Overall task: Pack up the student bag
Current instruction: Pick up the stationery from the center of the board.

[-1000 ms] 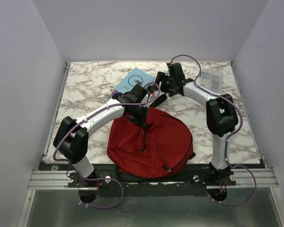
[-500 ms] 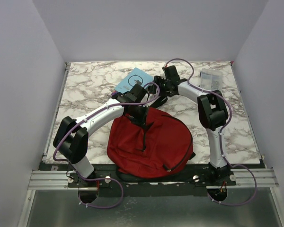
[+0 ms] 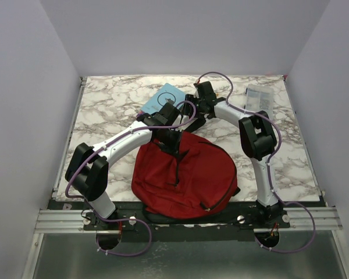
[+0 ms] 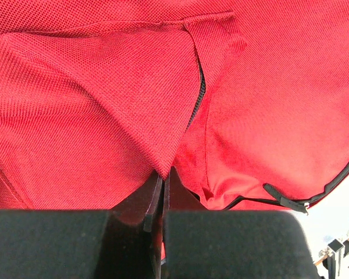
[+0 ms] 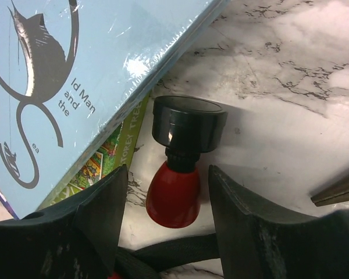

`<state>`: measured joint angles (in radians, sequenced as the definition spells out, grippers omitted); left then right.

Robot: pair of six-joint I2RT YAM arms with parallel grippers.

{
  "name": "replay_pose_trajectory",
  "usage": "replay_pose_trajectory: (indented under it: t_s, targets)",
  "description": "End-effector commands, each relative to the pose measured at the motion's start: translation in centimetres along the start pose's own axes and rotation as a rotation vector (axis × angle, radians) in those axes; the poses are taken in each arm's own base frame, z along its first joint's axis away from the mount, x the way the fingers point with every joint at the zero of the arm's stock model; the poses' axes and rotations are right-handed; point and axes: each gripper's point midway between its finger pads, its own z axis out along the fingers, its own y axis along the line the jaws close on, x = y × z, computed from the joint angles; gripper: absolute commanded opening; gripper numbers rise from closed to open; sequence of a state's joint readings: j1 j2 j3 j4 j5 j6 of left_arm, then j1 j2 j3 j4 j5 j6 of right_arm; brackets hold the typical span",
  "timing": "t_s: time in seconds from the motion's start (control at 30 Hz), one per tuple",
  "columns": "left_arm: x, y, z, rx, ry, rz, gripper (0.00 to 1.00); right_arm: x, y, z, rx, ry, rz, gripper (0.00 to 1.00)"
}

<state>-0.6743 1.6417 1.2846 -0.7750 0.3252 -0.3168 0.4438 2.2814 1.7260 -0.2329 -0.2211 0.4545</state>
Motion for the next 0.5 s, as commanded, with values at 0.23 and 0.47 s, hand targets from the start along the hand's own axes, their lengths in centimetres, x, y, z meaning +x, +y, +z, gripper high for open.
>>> replay_pose_trajectory:
  t_s: [0.23, 0.47]
  targets:
    - [-1.4, -0.7, -0.7, 0.027, -0.039, 0.007, 0.00, 0.1, -1.1, -1.3, 0.104, -0.004, -0.028, 0.33]
    - [-1.4, -0.7, -0.6, 0.027, -0.039, 0.006, 0.00, -3.1, 1.4, -6.3, 0.075, -0.100, -0.055, 0.19]
